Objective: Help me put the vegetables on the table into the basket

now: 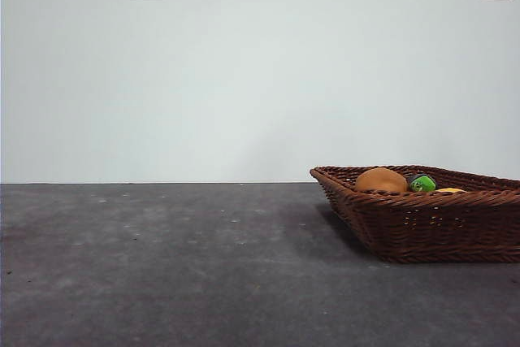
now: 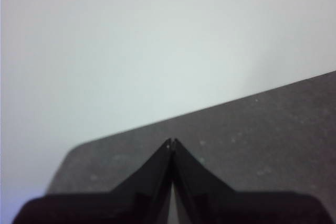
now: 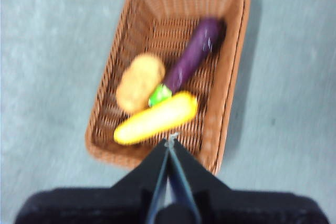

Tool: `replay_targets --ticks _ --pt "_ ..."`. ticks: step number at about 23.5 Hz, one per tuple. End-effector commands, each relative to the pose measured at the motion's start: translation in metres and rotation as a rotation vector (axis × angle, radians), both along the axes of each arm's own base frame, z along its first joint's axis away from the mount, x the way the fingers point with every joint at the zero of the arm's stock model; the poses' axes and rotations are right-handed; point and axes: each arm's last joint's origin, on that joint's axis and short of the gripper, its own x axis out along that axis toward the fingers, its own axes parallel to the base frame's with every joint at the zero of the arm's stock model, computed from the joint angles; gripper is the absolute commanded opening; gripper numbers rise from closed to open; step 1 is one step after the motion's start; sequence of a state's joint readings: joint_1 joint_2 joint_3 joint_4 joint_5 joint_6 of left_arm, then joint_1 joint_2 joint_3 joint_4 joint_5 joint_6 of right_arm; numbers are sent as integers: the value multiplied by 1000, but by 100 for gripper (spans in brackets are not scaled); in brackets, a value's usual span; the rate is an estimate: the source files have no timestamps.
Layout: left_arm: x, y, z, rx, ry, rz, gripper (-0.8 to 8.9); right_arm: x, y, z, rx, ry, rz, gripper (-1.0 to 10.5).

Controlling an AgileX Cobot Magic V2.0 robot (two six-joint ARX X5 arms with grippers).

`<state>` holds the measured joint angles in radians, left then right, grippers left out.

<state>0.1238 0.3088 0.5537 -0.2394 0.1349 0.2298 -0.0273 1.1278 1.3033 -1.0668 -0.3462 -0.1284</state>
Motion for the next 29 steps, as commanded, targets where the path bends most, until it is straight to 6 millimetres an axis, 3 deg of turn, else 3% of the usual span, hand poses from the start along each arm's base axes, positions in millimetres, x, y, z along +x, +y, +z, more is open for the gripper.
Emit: replay_targets --ticks 1,5,9,29 --pt "6 1 -45 -77 25 0 -4 4 0 2 -3 -42 5 0" --pt "8 1 -108 -174 102 14 -4 7 0 4 -4 -78 5 0" --pt "8 1 -145 -244 119 18 -4 7 0 4 -4 -78 5 0" --pt "8 1 -152 -248 175 21 -4 6 0 4 -4 -76 5 0"
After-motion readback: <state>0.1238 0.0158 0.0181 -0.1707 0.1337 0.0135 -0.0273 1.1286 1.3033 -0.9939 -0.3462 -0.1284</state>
